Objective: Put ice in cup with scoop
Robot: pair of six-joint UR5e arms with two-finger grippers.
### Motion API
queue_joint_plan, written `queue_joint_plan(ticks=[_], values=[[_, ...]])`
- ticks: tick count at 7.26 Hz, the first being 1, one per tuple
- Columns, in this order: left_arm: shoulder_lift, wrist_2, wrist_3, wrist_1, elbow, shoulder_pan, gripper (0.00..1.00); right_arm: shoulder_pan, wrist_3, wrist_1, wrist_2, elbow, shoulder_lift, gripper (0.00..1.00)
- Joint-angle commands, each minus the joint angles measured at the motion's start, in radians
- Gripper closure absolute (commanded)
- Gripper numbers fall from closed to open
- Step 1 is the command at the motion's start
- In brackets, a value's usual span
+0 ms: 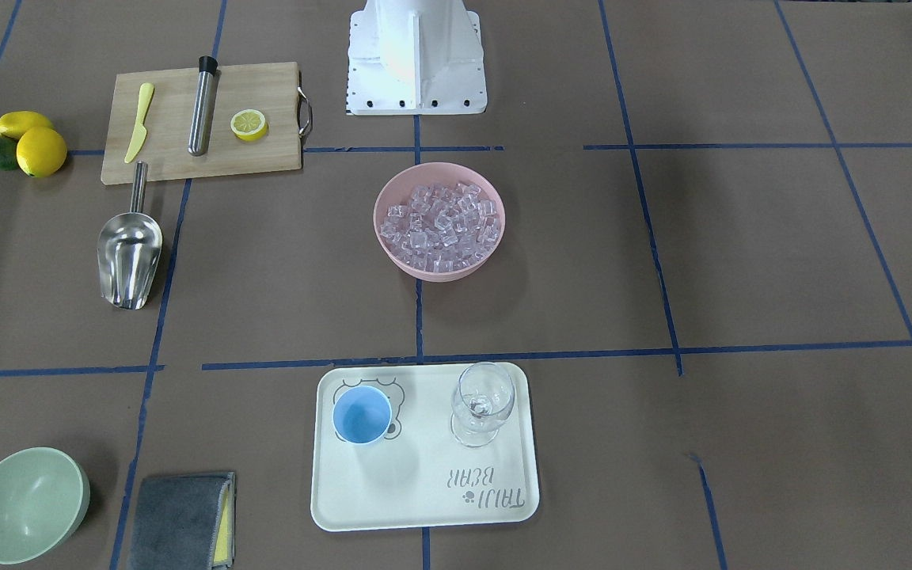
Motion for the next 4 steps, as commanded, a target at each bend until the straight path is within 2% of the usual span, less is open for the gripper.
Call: queue_joint_plan(ticks=[1,2,3,4], values=[[-0.003,-0.005,-0.002,-0.201,0.015,0.0,0.0,-0.017,0.002,0.047,0.002,0.003,0.033,0.0],[-0.006,-0.004,-0.002,-0.319,0.018,0.002,0.0,-0.037,0.008,0.07,0.003,-0.012,0.038,0.0],[-0.032,-0.007,-0.022,-0.468,0.07,0.008,0.0,-0.057,0.083,0.071,0.014,-0.011,0.041,0.0],[-0.044,-0.052,-0.125,-0.516,0.09,0.041,0.0,-0.084,0.164,0.086,0.02,-0.005,0.059,0.0]])
